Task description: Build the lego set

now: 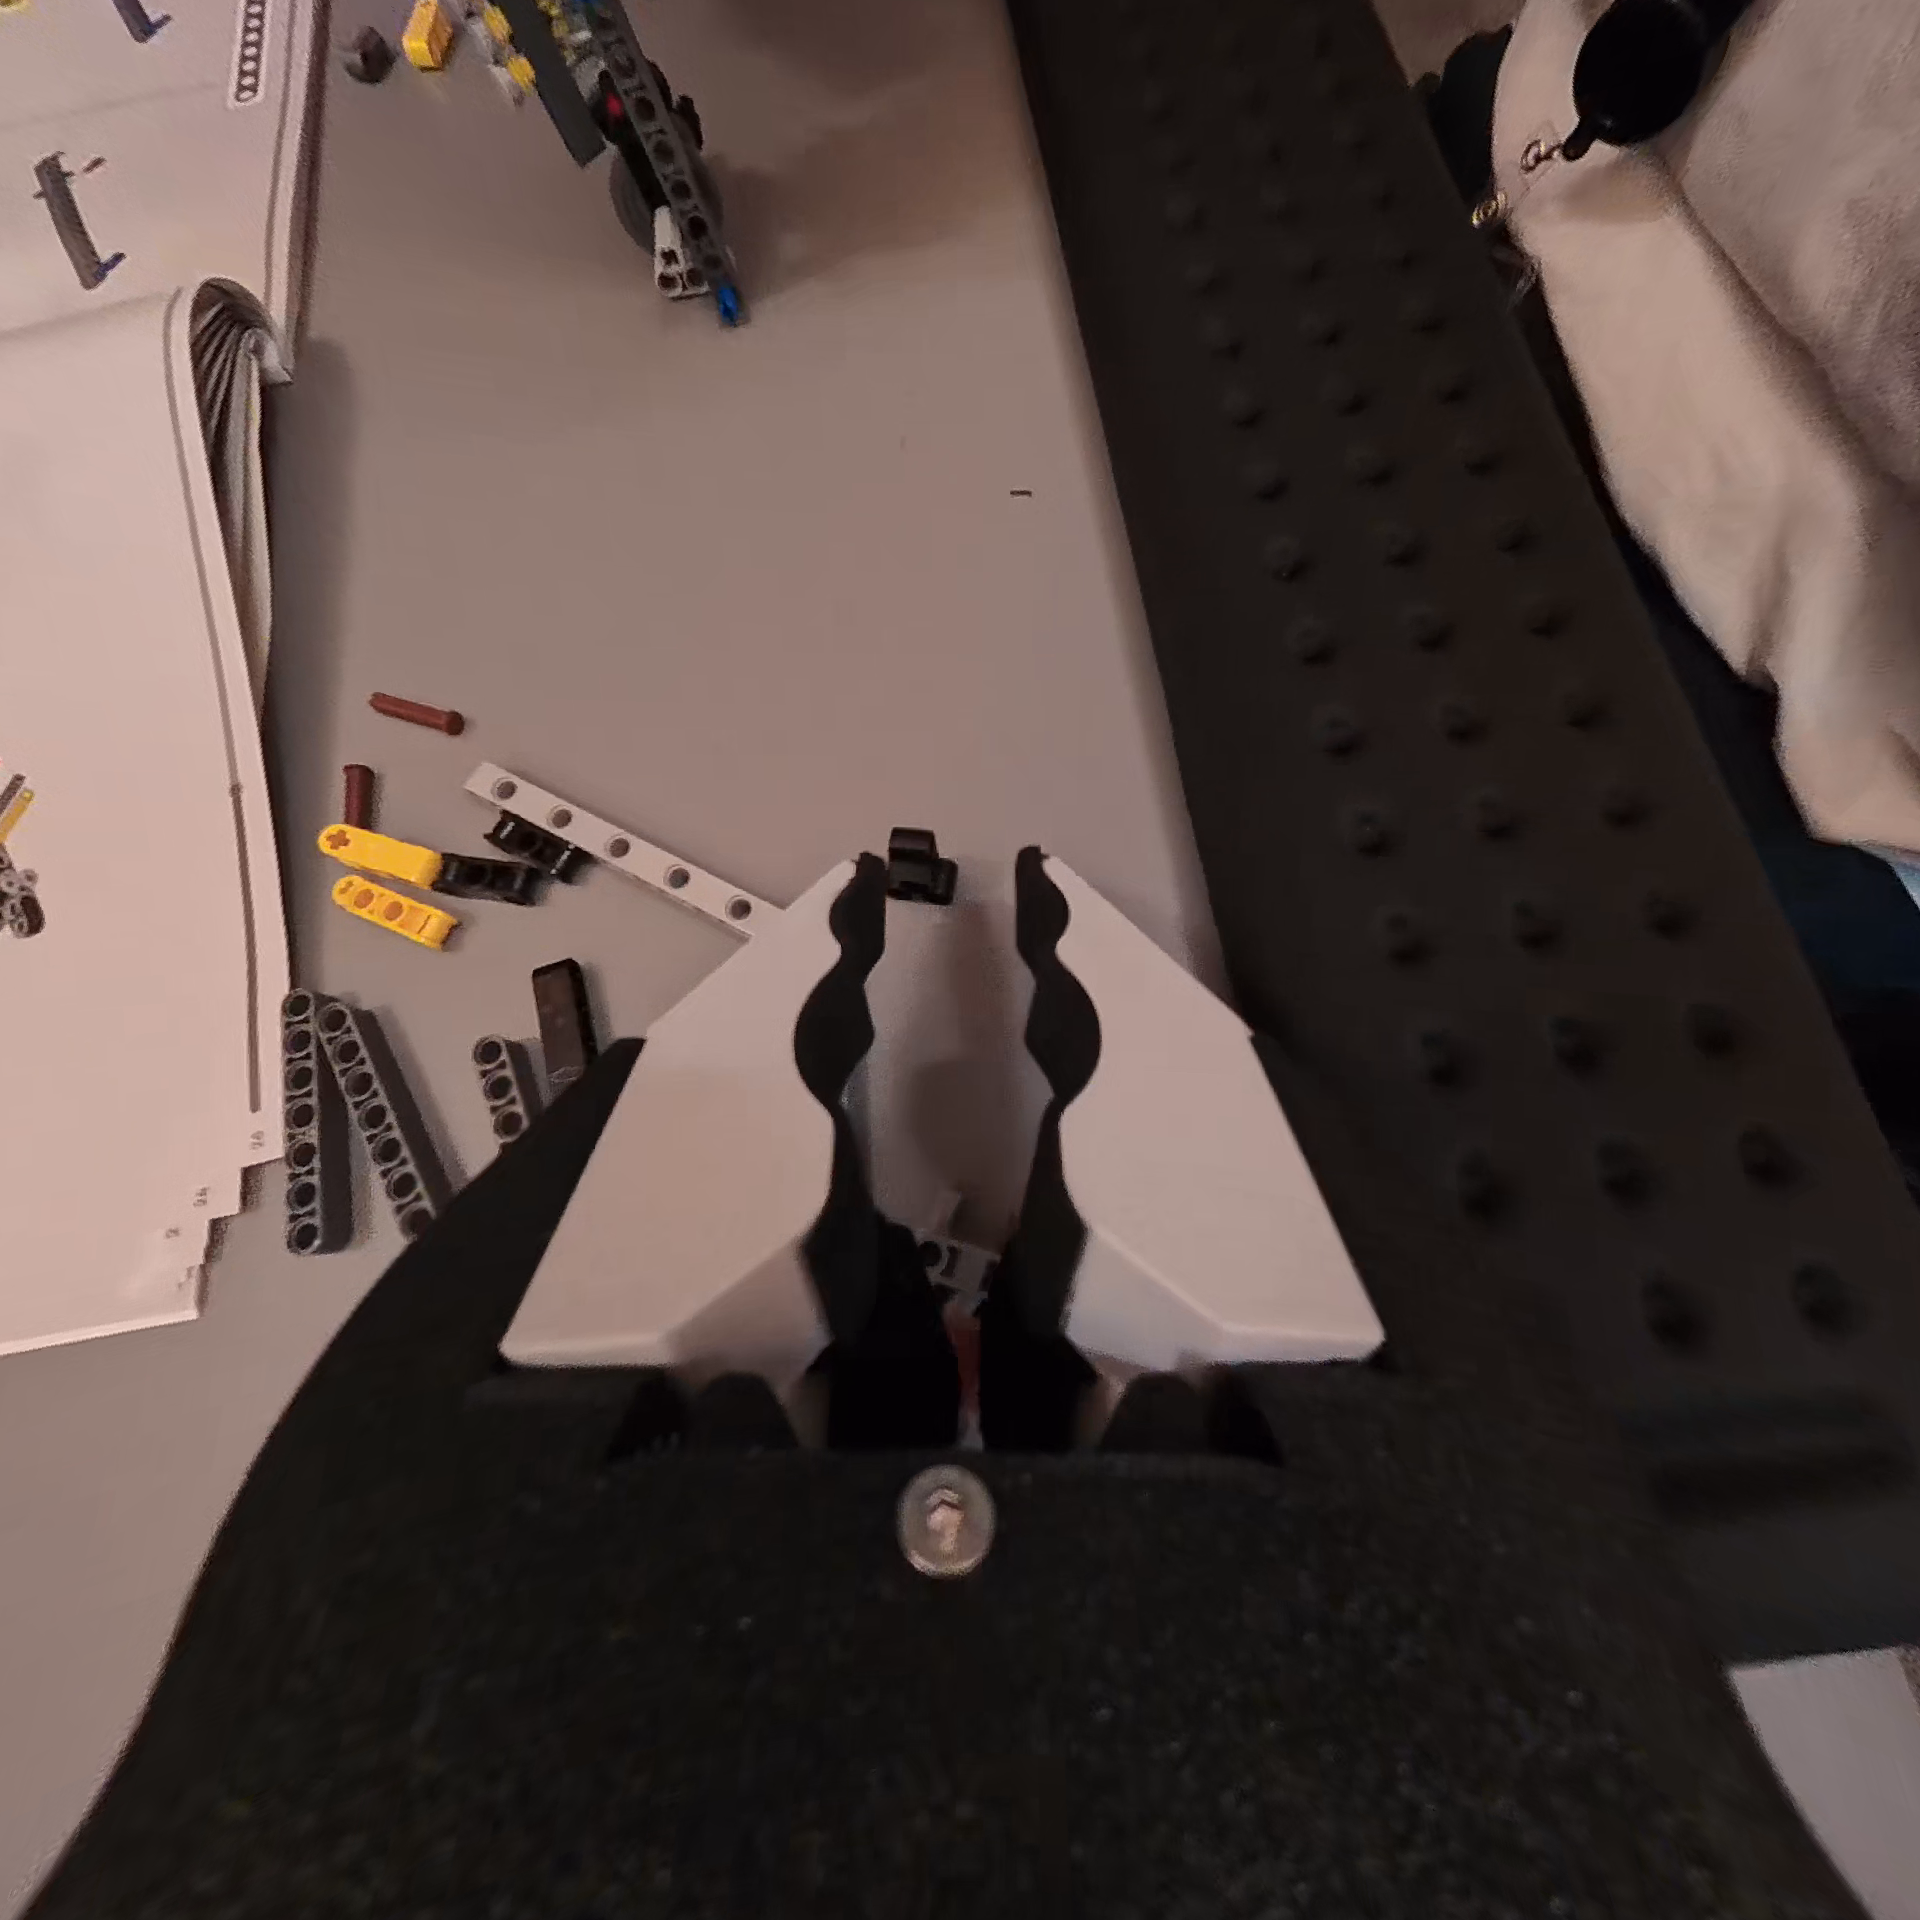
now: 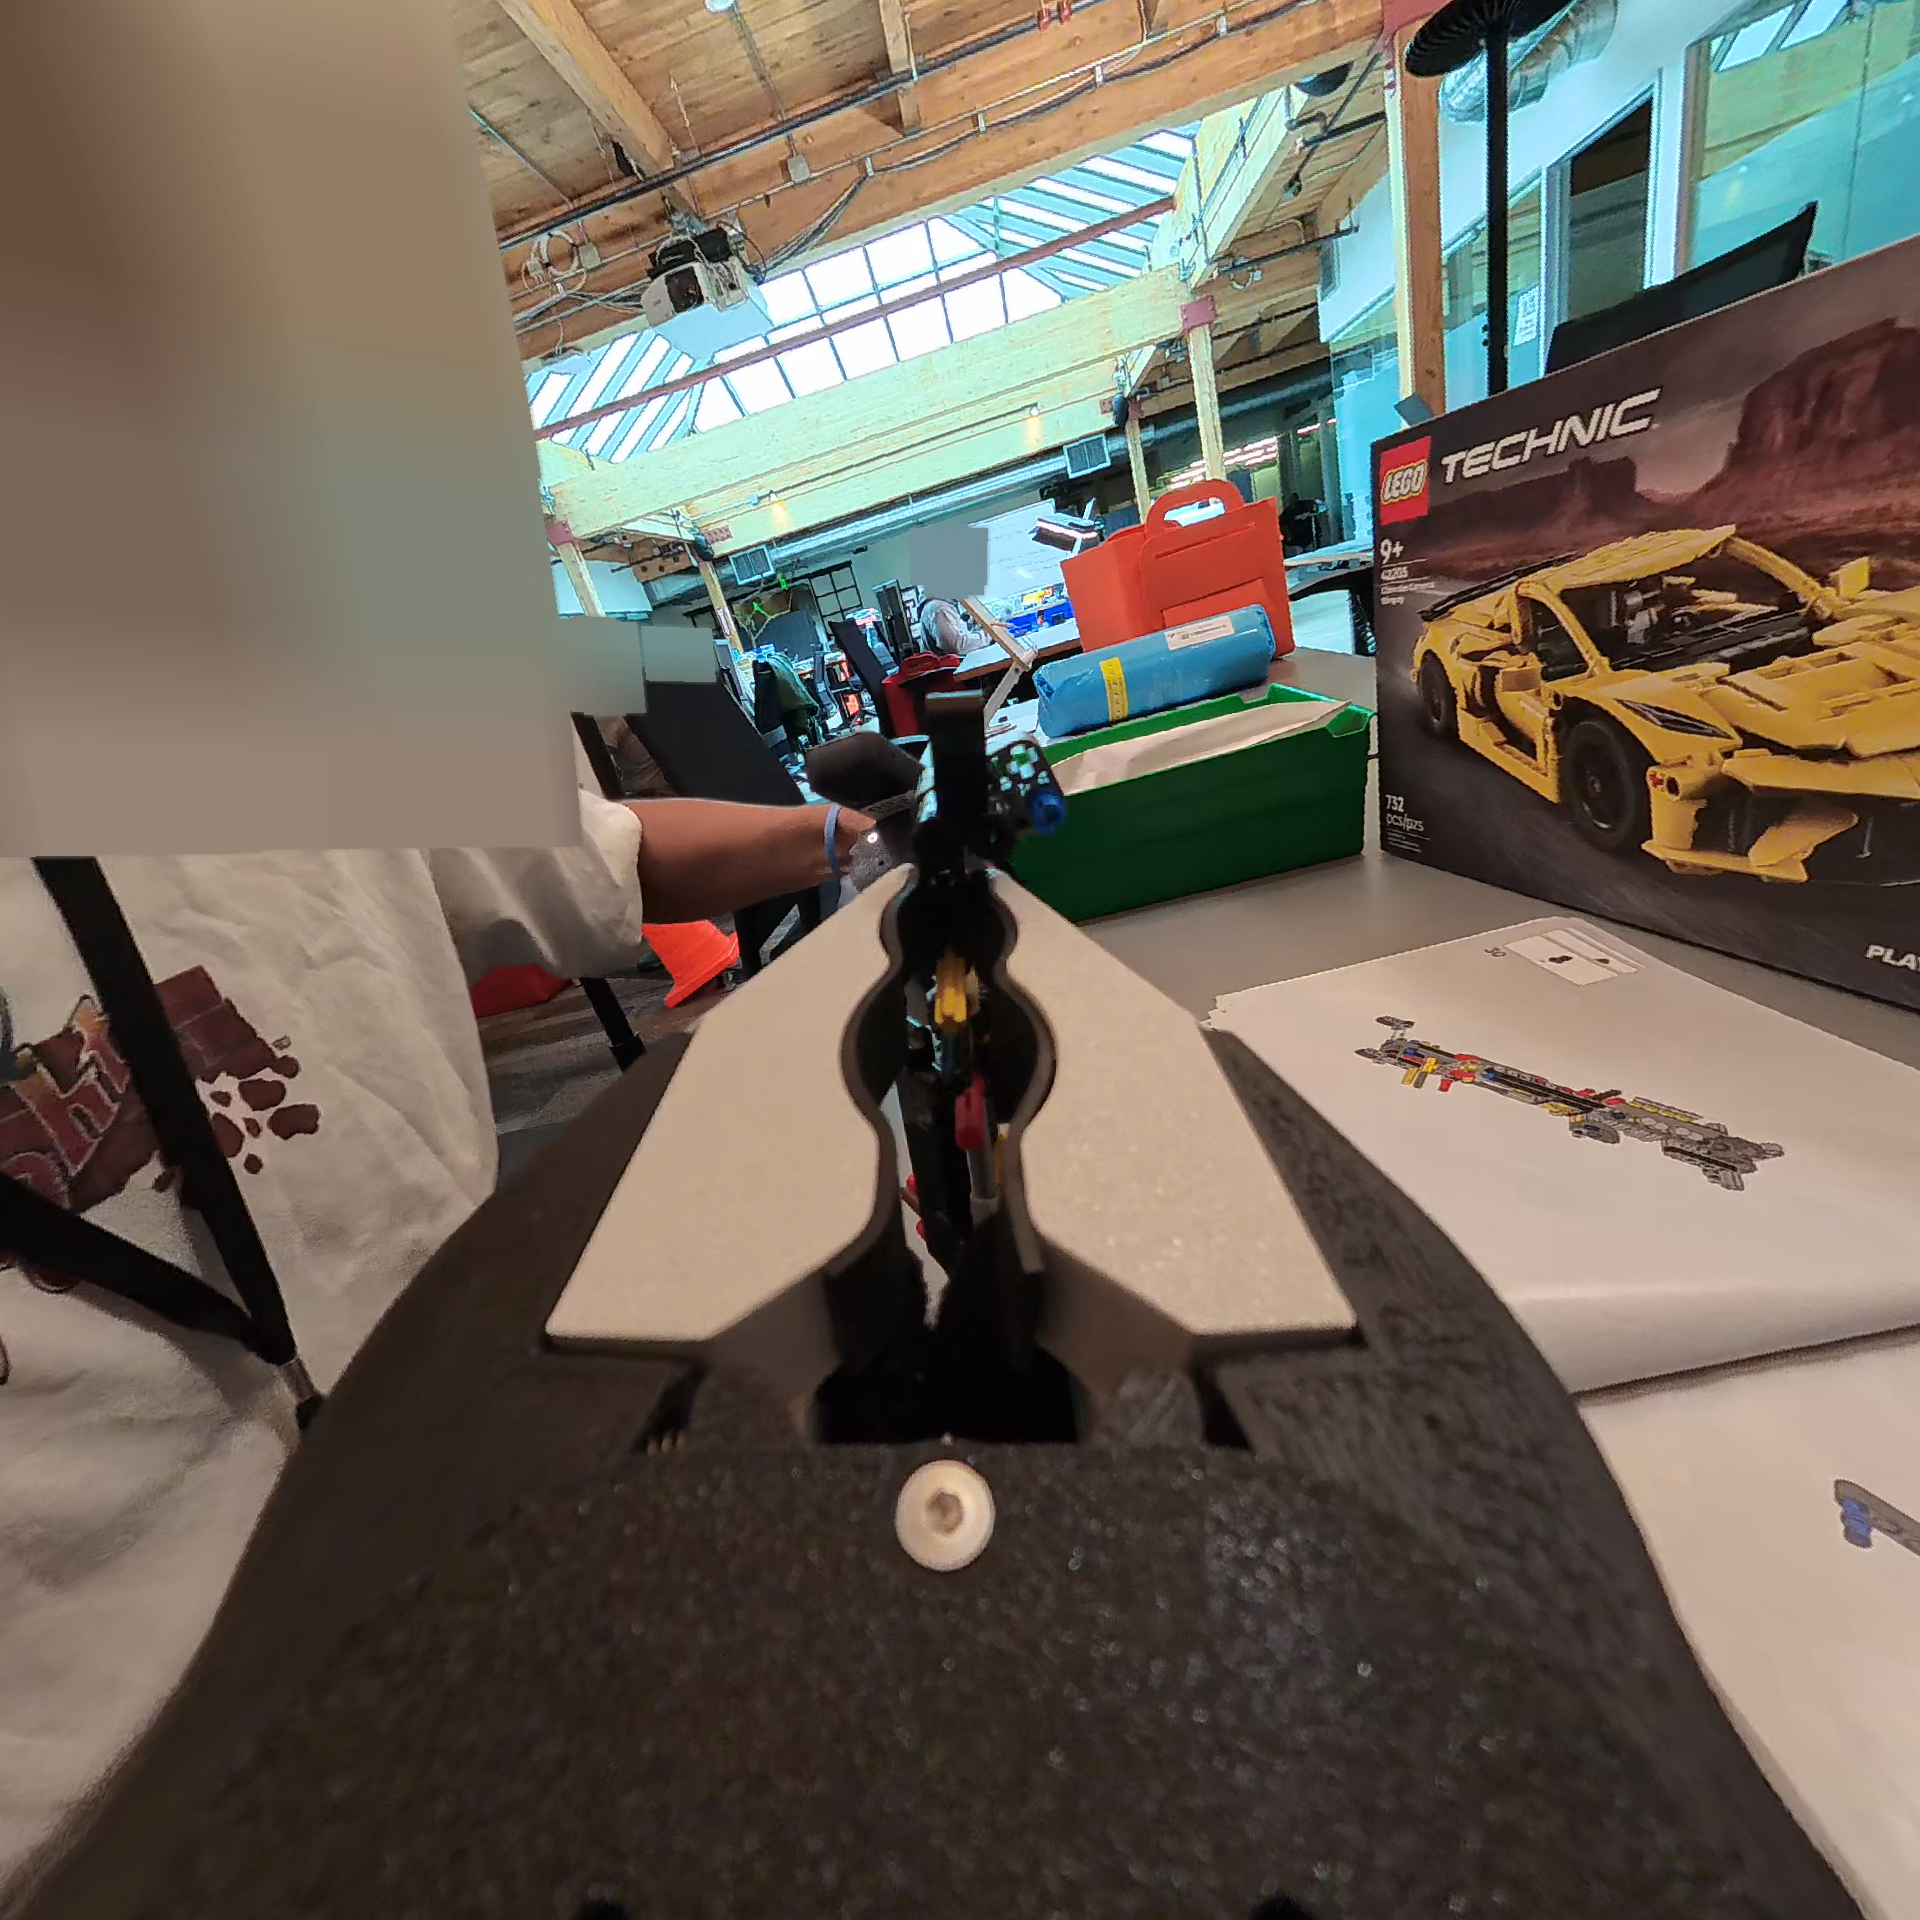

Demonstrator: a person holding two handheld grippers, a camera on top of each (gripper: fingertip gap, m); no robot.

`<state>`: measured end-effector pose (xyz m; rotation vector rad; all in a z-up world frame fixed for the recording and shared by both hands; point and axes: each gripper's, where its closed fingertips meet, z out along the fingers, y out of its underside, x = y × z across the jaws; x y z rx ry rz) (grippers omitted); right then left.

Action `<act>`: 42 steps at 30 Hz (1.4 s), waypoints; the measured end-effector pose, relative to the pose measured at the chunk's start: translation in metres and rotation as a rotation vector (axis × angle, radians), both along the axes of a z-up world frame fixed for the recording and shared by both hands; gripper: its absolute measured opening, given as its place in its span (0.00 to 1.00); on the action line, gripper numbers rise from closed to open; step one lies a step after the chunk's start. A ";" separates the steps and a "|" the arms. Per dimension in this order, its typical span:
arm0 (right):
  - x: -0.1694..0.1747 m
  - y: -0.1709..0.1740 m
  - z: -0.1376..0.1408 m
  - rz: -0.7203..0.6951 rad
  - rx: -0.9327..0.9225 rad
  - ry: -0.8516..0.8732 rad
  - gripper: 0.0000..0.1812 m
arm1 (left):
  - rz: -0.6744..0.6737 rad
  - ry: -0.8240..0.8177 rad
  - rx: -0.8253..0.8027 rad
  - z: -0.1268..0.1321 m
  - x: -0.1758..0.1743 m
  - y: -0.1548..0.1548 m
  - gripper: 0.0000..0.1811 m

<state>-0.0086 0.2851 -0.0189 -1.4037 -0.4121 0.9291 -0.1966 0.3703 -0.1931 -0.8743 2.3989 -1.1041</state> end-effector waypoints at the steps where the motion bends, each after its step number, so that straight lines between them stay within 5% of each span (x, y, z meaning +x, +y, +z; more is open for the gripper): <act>1: 0.001 0.000 0.000 0.000 -0.003 0.006 0.04 | 0.019 -0.016 -0.006 0.000 0.002 0.001 0.14; 12: -0.001 0.000 -0.003 0.026 -0.023 0.034 0.04 | 0.046 0.042 -0.110 0.000 0.006 -0.005 0.21; 20: 0.000 0.002 -0.004 0.013 -0.023 0.024 0.04 | 0.000 0.049 -0.081 -0.007 0.006 -0.002 0.11; 42: -0.002 0.002 -0.004 0.009 -0.009 0.007 0.04 | -0.024 -0.013 -0.042 -0.005 0.020 -0.003 0.04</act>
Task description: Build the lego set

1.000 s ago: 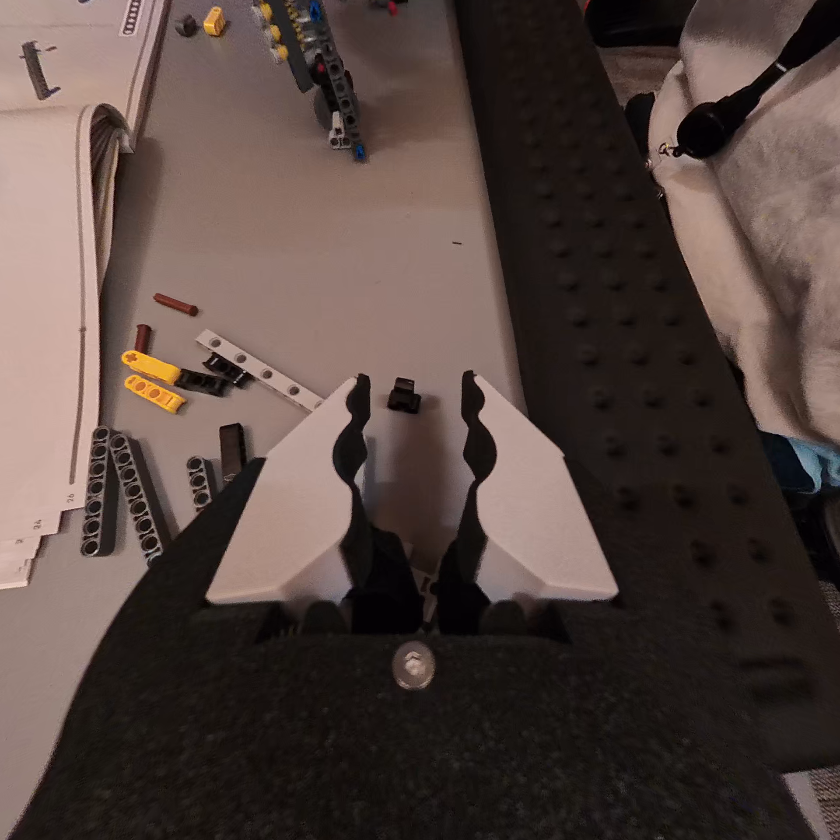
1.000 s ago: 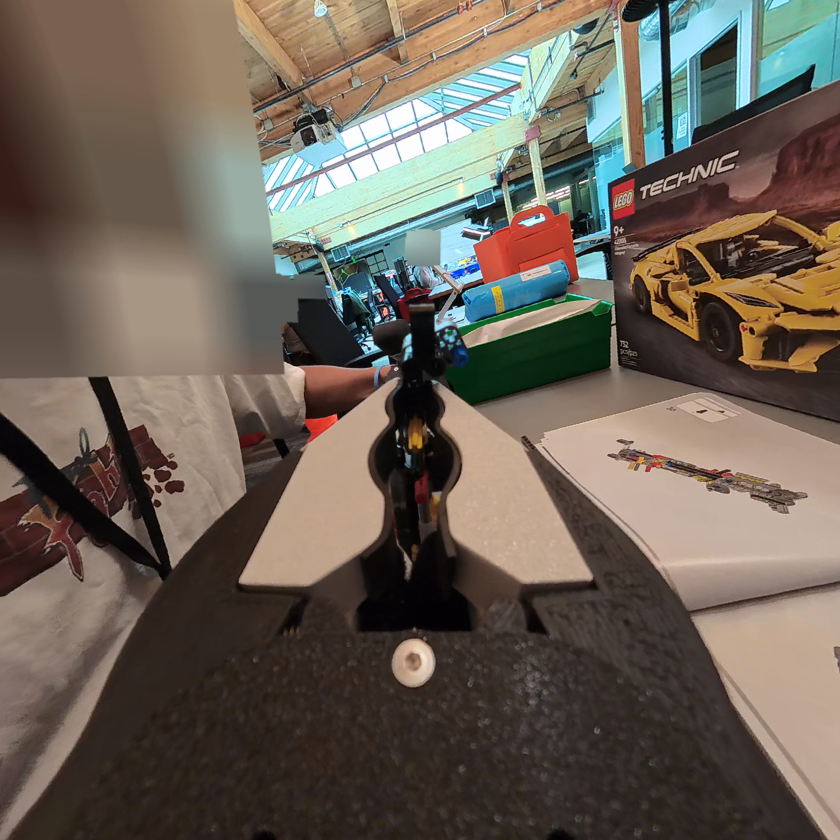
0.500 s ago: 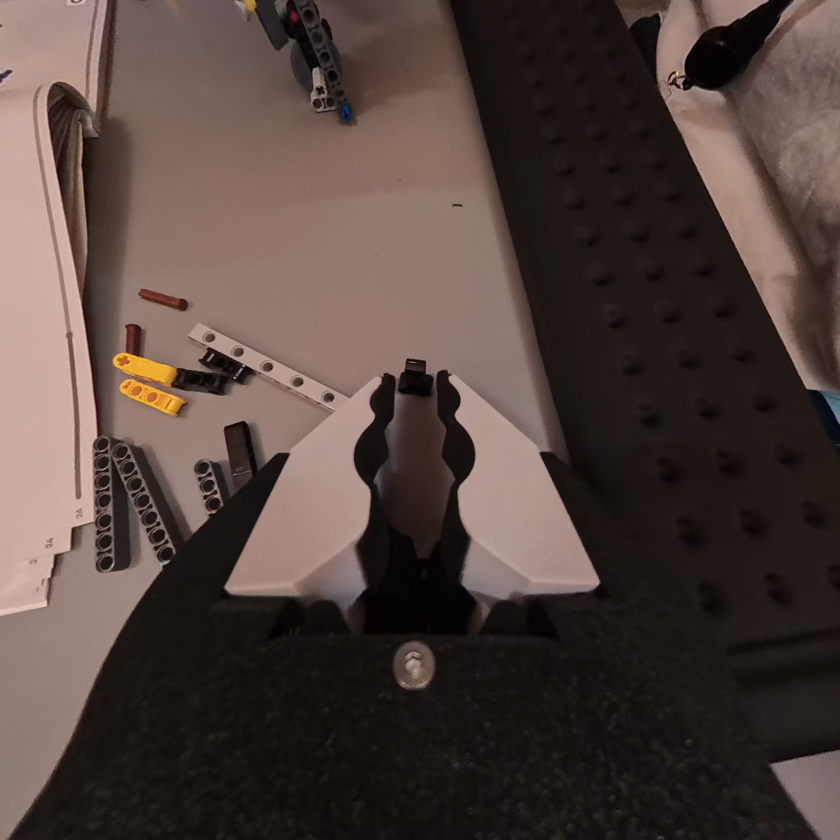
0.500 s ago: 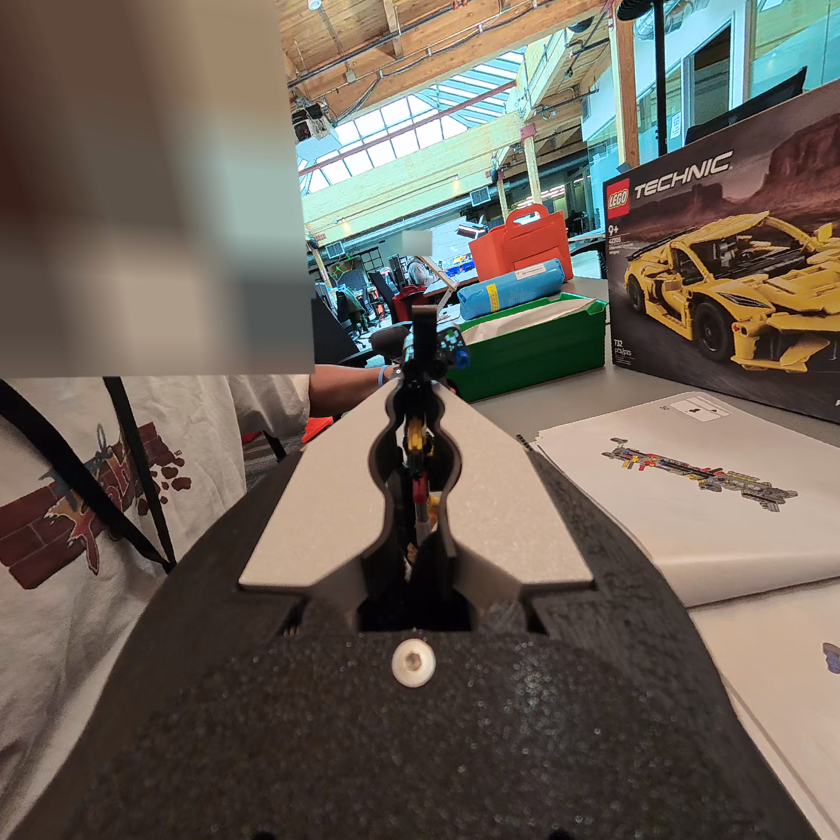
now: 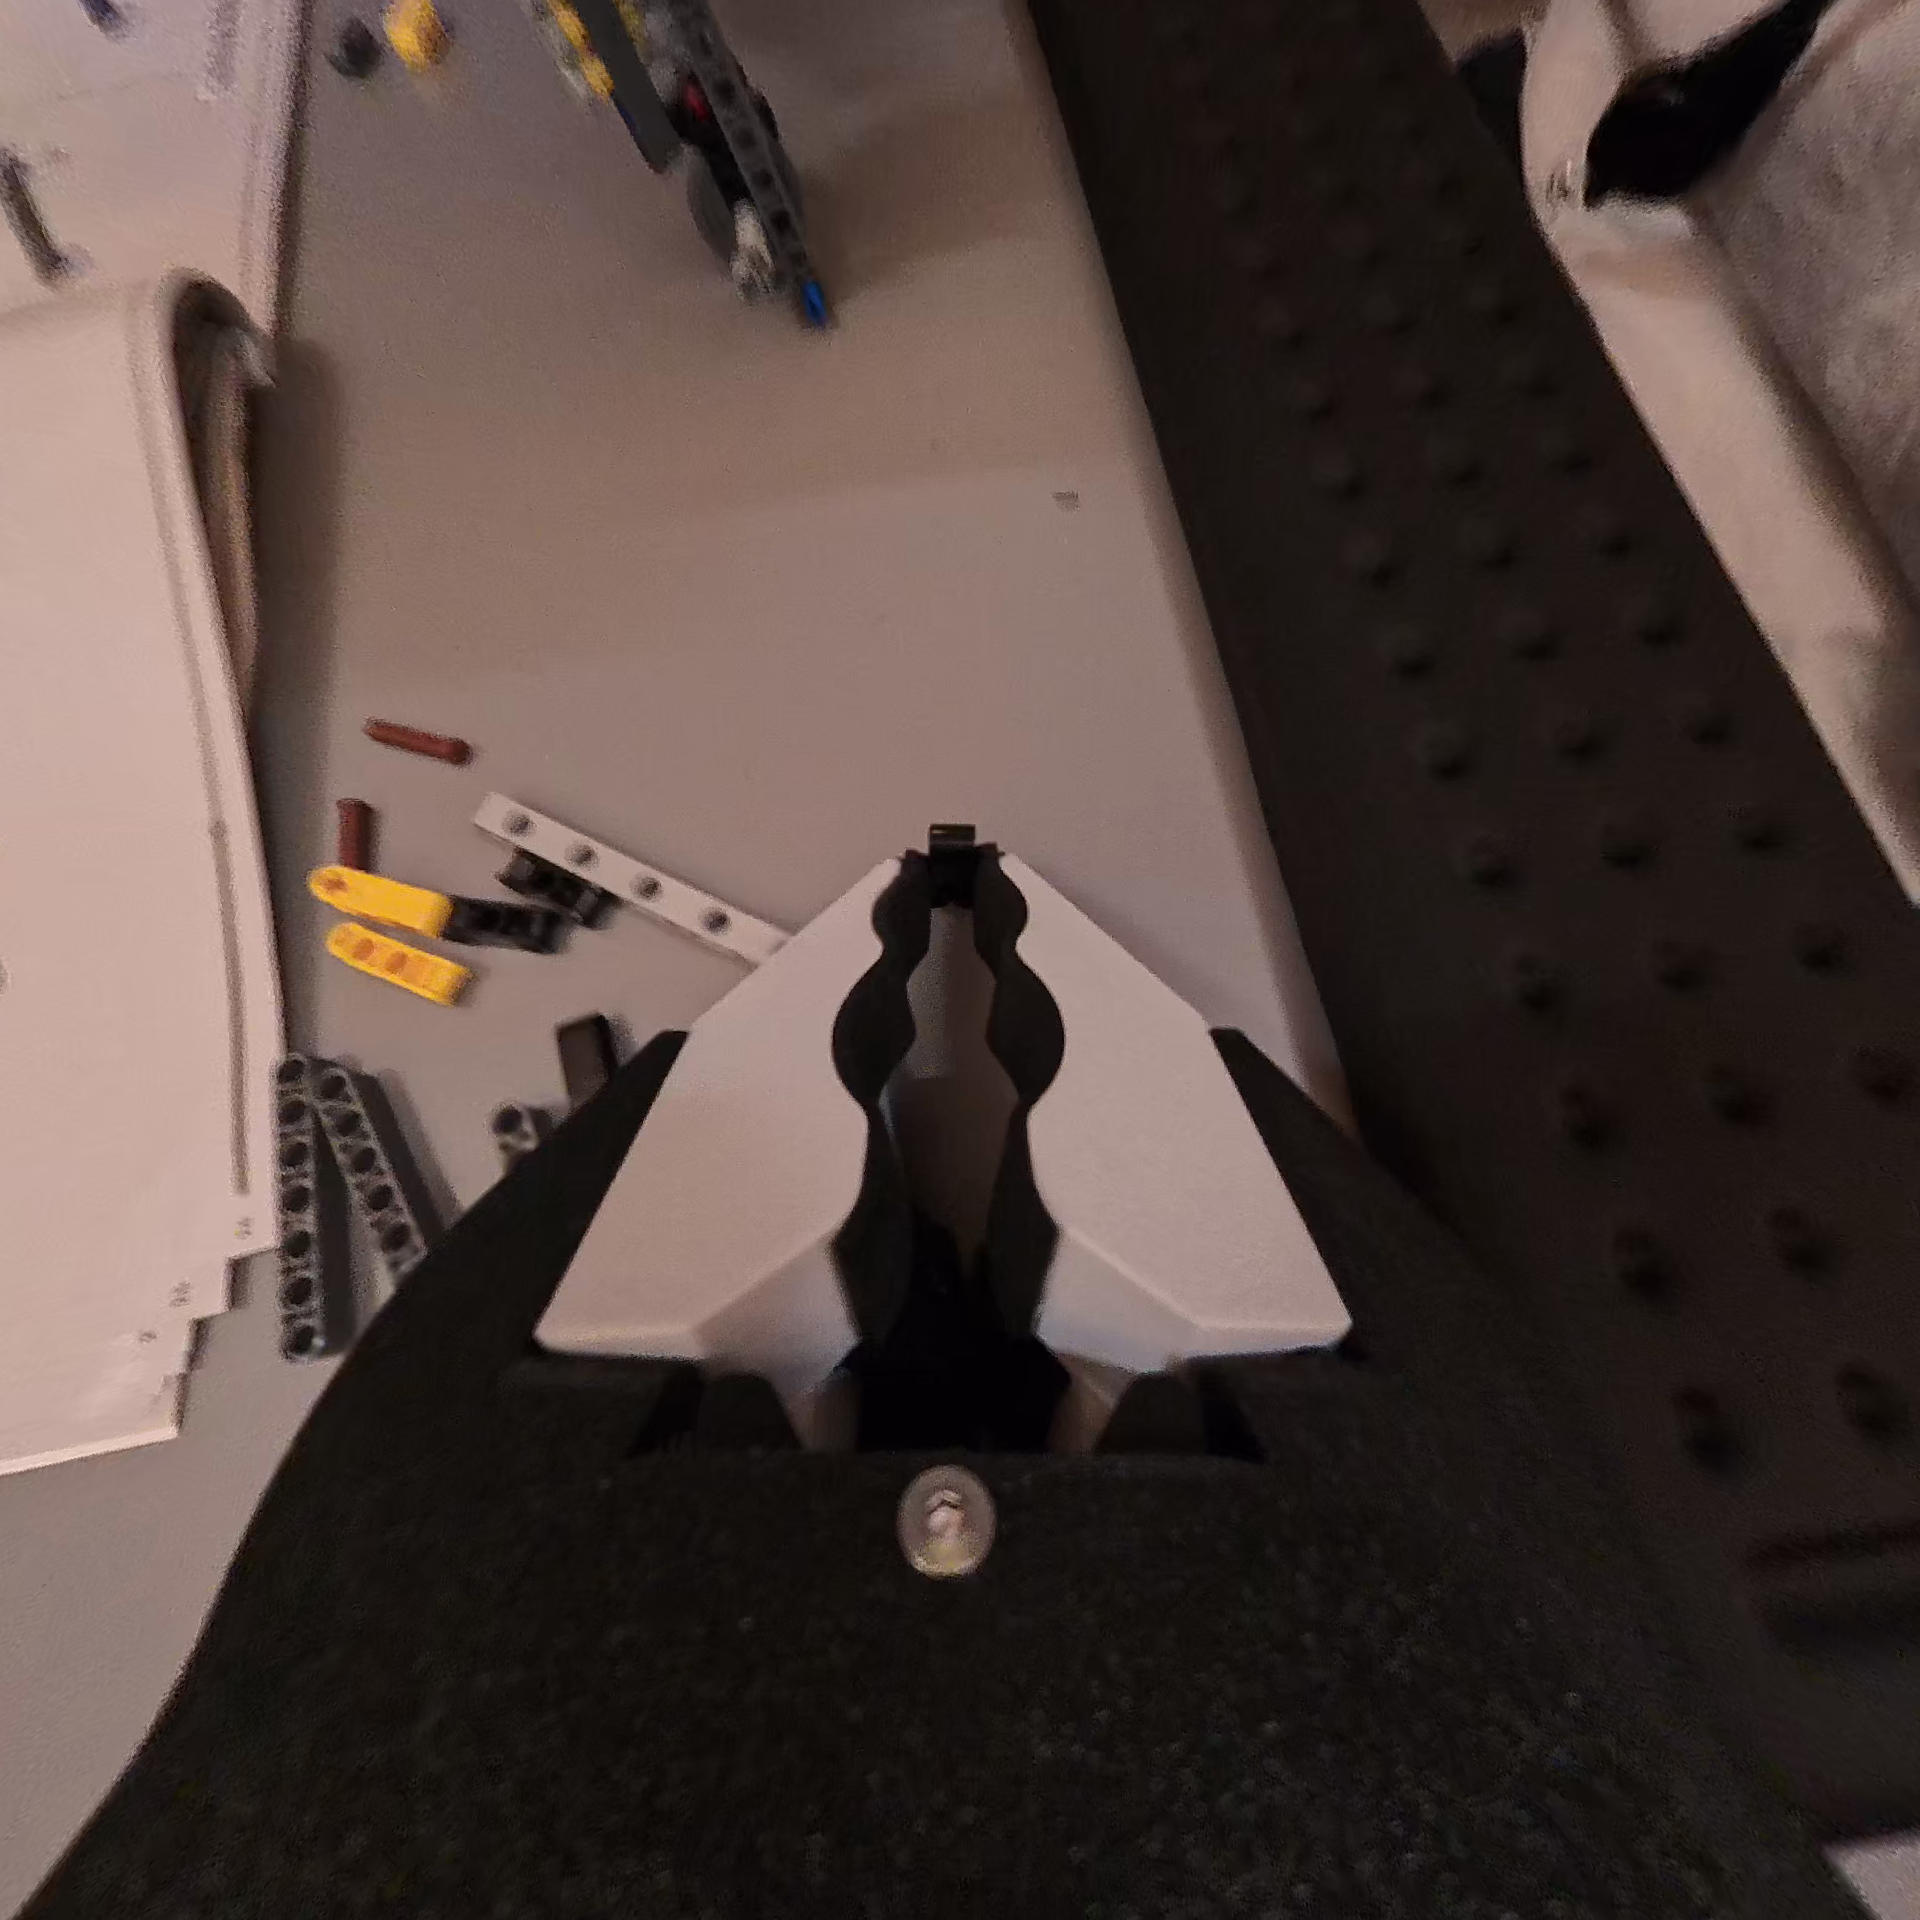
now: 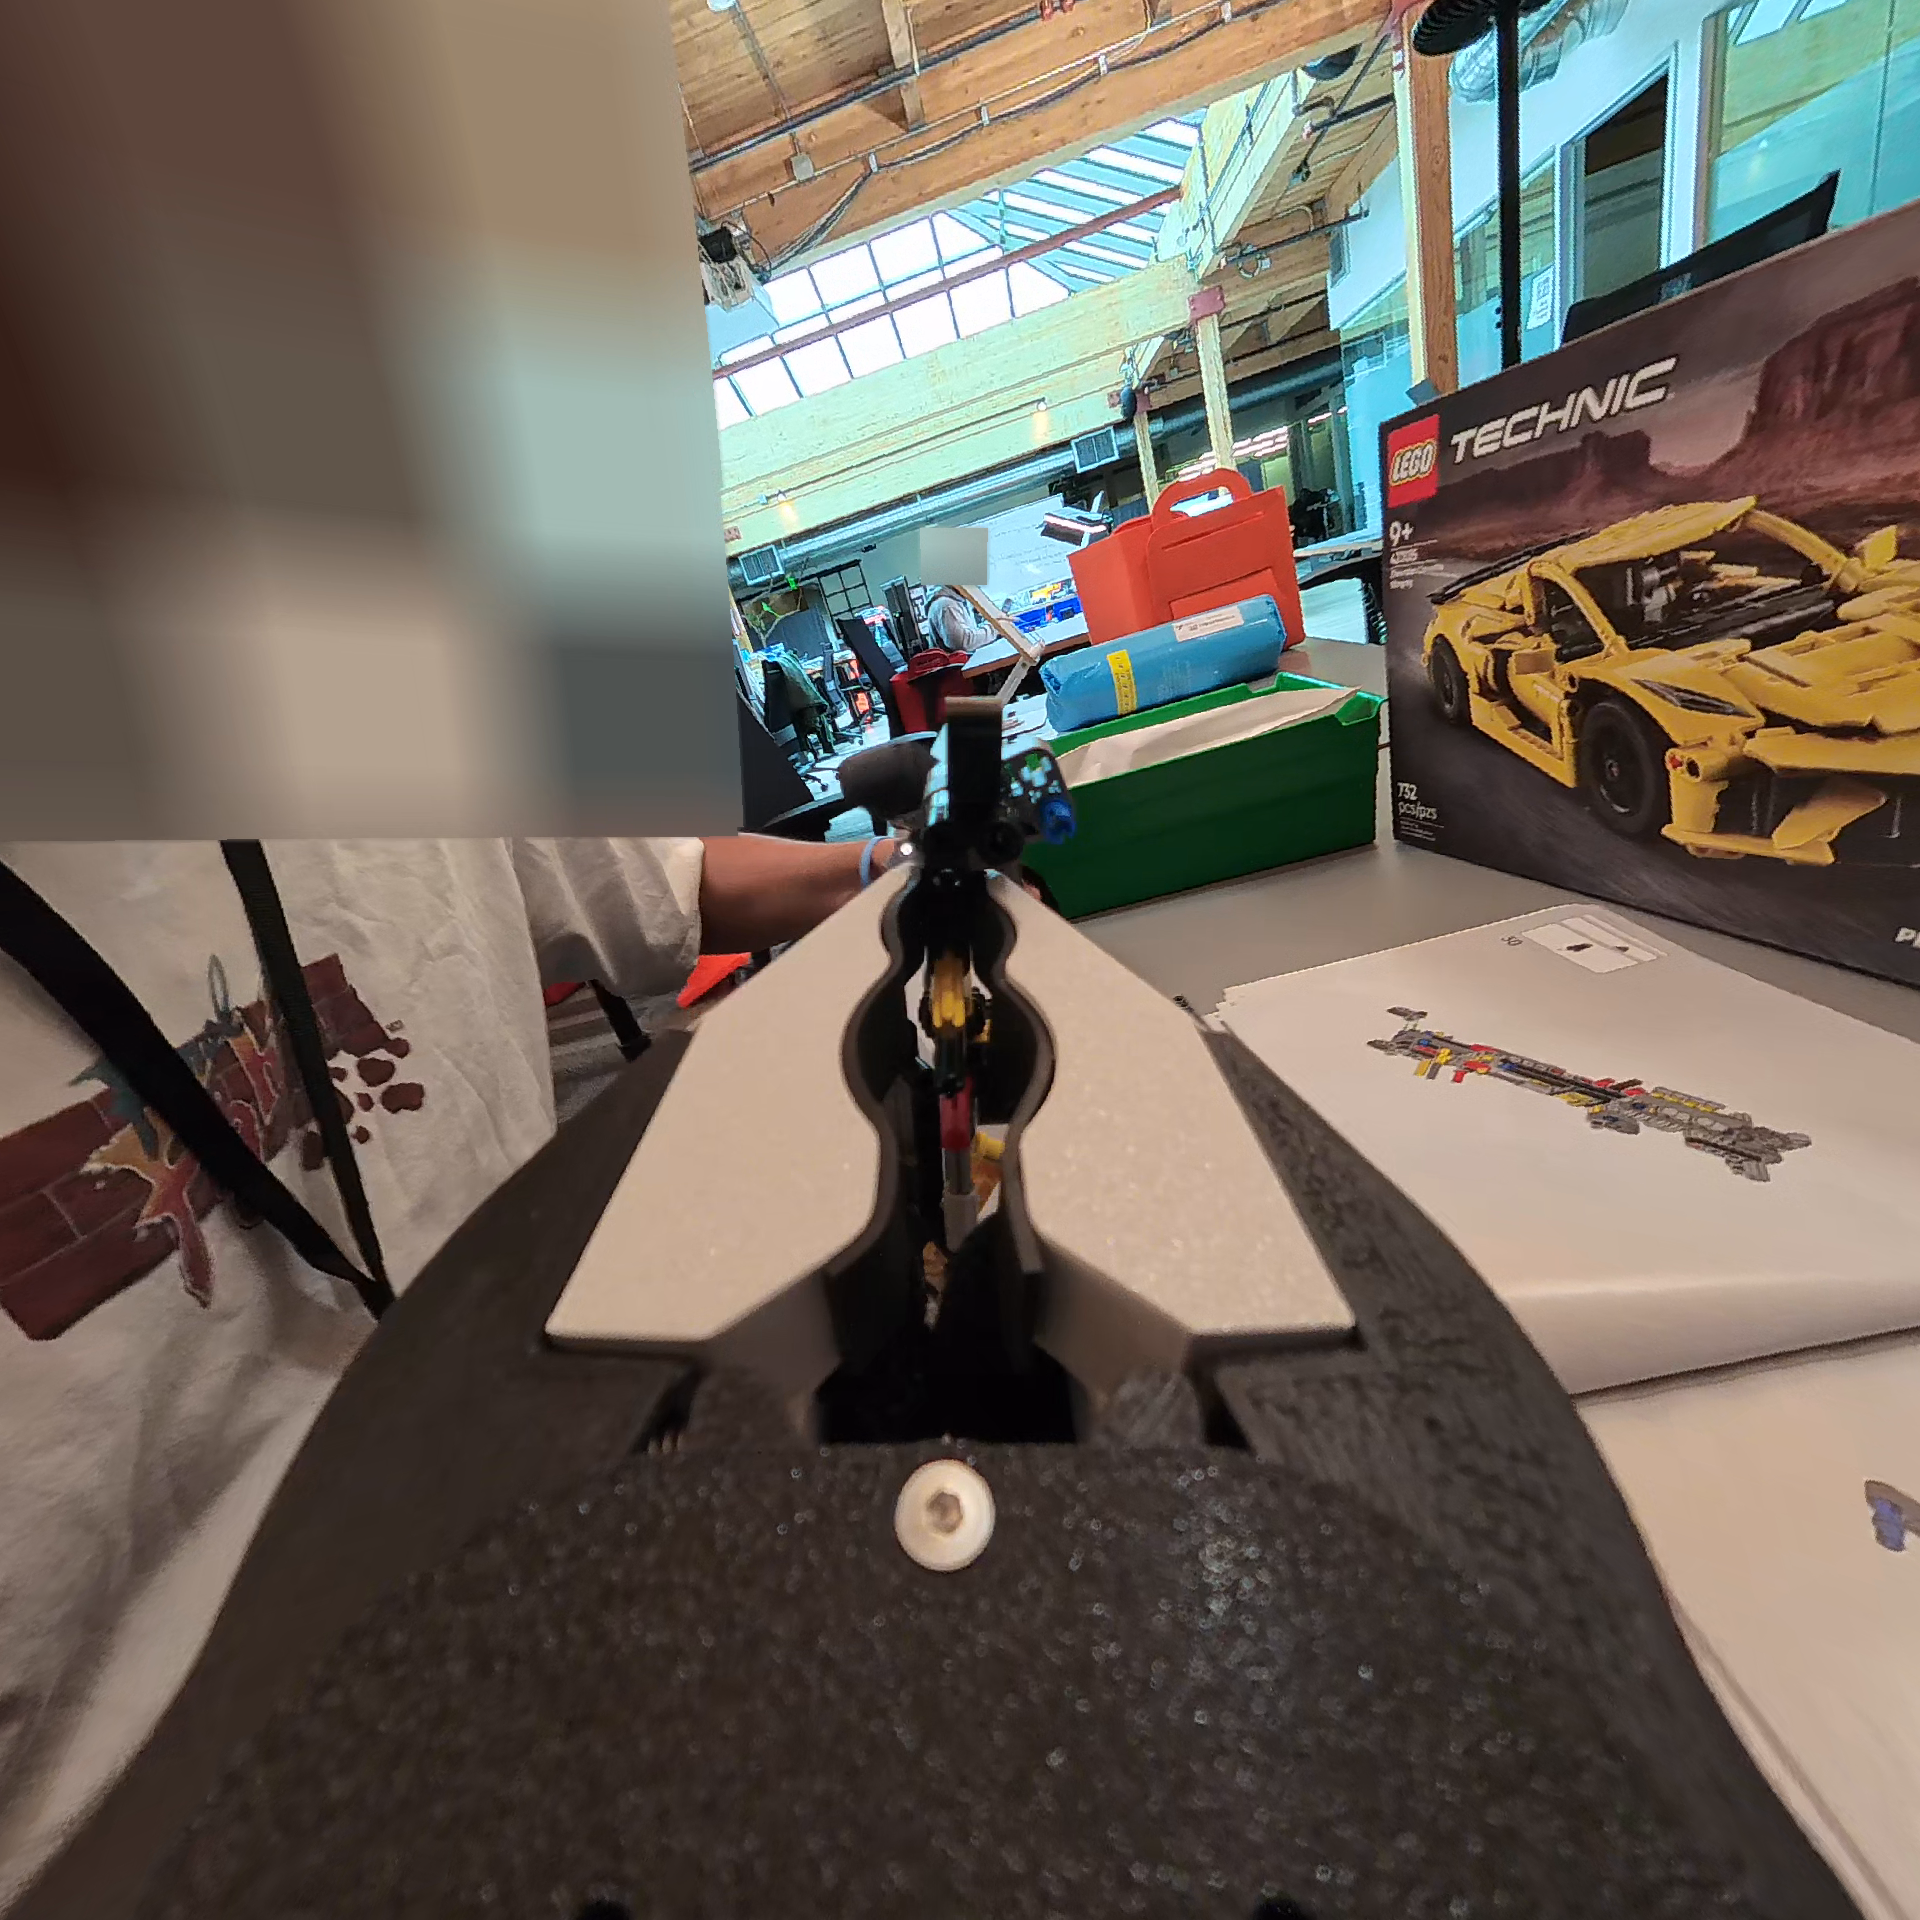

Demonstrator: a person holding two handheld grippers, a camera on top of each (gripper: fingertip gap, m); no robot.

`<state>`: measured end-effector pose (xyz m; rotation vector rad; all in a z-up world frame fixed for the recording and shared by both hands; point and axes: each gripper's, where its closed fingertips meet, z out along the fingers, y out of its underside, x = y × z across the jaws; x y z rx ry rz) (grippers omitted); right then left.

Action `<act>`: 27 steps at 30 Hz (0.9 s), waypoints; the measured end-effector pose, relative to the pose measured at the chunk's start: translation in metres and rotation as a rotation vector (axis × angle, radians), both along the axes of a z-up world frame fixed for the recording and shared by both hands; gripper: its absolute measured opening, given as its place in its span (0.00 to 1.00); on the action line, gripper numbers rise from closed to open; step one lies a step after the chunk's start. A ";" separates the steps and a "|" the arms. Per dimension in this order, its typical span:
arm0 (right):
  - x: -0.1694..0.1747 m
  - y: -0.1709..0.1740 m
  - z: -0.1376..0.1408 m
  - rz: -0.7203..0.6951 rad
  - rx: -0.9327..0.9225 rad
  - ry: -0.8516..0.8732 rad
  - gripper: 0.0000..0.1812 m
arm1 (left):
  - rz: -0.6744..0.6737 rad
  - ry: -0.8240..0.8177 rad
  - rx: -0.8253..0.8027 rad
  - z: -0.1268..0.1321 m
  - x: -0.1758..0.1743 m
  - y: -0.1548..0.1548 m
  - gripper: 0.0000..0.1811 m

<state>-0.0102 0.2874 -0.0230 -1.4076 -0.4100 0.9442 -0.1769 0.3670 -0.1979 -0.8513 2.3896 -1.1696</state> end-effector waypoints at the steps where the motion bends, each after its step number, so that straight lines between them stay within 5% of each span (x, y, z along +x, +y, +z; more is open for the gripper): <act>1: -0.001 0.000 0.000 -0.005 0.007 -0.010 0.04 | 0.019 -0.040 -0.054 0.015 0.008 -0.004 0.04; 5: -0.001 0.005 0.000 -0.043 0.000 -0.053 0.04 | 0.140 -0.165 -0.255 0.098 0.060 -0.025 0.04; 7: -0.005 0.004 0.000 -0.035 -0.009 -0.072 0.04 | 0.192 -0.260 -0.220 0.128 0.090 -0.032 0.04; 11: -0.009 0.005 0.001 -0.056 -0.009 -0.127 0.04 | 0.130 -0.395 0.018 0.142 0.122 -0.052 0.04; 17: -0.015 0.002 0.003 -0.062 0.019 -0.187 0.04 | 0.207 -0.348 -0.052 0.167 0.145 -0.054 0.04; 27: -0.028 0.000 0.006 -0.072 0.045 -0.335 0.04 | 0.074 -0.151 -0.016 0.190 0.142 -0.070 0.04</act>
